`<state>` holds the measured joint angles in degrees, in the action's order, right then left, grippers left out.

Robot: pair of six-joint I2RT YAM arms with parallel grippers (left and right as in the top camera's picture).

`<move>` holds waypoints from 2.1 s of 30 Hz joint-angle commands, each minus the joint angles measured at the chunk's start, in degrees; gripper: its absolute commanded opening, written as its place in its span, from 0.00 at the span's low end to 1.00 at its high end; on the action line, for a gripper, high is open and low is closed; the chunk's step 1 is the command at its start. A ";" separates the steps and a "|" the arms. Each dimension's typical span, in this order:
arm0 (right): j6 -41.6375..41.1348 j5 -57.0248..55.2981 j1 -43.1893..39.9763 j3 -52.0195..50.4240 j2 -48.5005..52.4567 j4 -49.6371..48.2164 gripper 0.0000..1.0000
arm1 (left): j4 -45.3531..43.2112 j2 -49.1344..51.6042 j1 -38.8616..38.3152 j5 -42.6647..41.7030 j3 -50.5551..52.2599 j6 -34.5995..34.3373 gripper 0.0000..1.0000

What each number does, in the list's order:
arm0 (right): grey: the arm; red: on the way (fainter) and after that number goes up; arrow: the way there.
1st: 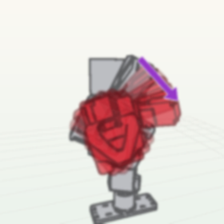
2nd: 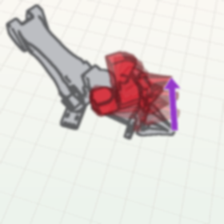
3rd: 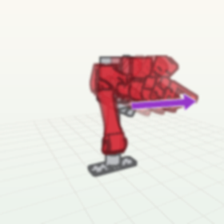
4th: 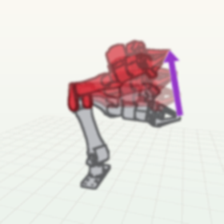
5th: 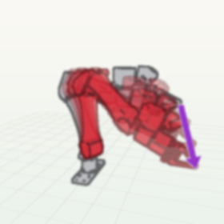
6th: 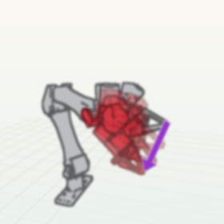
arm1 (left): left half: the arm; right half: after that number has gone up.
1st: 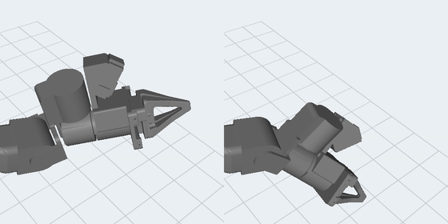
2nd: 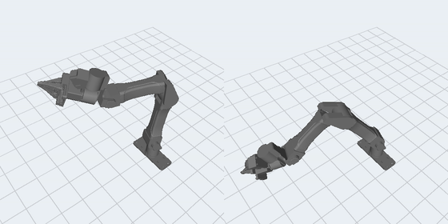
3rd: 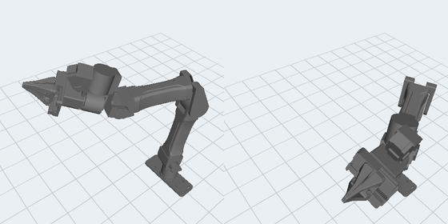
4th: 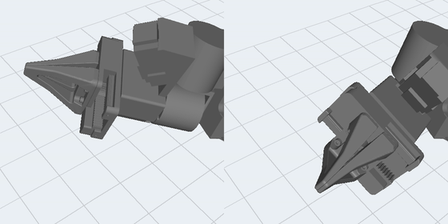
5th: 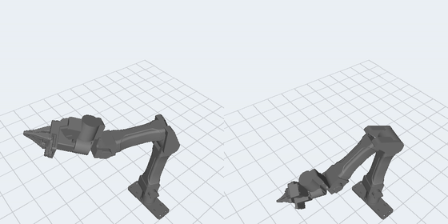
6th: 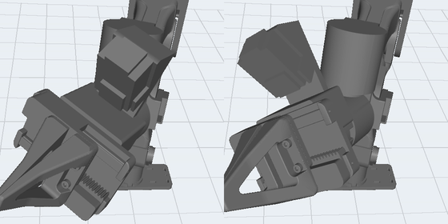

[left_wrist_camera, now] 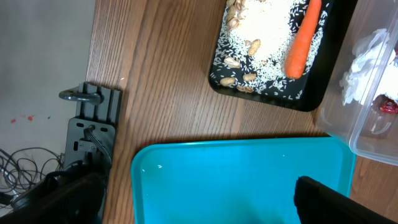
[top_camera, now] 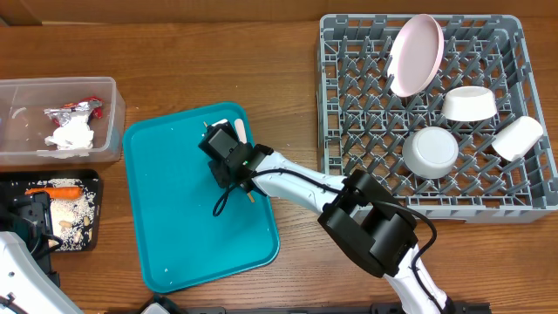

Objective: Sort waste into correct bins and load items into the dishwasher rack
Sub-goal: 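Grasp the wooden chopsticks with the right gripper, then carry the chopsticks into the rack's upper left and release them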

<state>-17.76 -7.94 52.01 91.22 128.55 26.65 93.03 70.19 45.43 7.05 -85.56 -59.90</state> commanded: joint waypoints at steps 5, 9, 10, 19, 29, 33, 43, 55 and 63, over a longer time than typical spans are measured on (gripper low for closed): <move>-0.31 -1.03 2.05 -1.16 3.72 2.93 0.25 | -0.07 -0.07 0.28 -0.07 -0.79 -0.96 1.00; -0.31 -1.03 2.03 -1.16 4.55 3.28 0.25 | -0.07 -0.07 0.28 -0.07 -0.79 -0.96 1.00; -0.31 -1.03 2.03 -1.16 4.85 3.30 0.25 | -0.07 -0.07 0.28 -0.07 -0.79 -0.96 1.00; -0.37 -0.96 2.03 -1.14 5.14 3.48 0.04 | -0.07 -0.07 0.28 -0.07 -0.79 -0.96 1.00; -0.31 5.73 0.81 3.56 4.87 6.58 0.04 | -0.07 -0.07 0.28 -0.07 -0.79 -0.96 1.00; -0.35 8.26 -0.46 8.00 3.63 10.45 0.04 | -0.07 -0.07 0.28 -0.07 -0.79 -0.96 1.00; -0.55 12.17 -5.29 11.45 -5.44 13.86 0.04 | -0.07 -0.07 0.28 -0.07 -0.79 -0.96 1.00; -0.31 12.00 -12.31 11.45 -14.27 16.55 0.04 | -0.07 -0.07 0.28 -0.07 -0.79 -0.96 1.00; -0.04 8.00 -25.51 12.02 -20.48 16.90 0.04 | -0.07 -0.07 0.28 -0.07 -0.79 -0.96 1.00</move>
<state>-17.98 2.13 33.39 101.36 113.34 43.38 93.06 70.19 45.43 7.05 -85.56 -59.90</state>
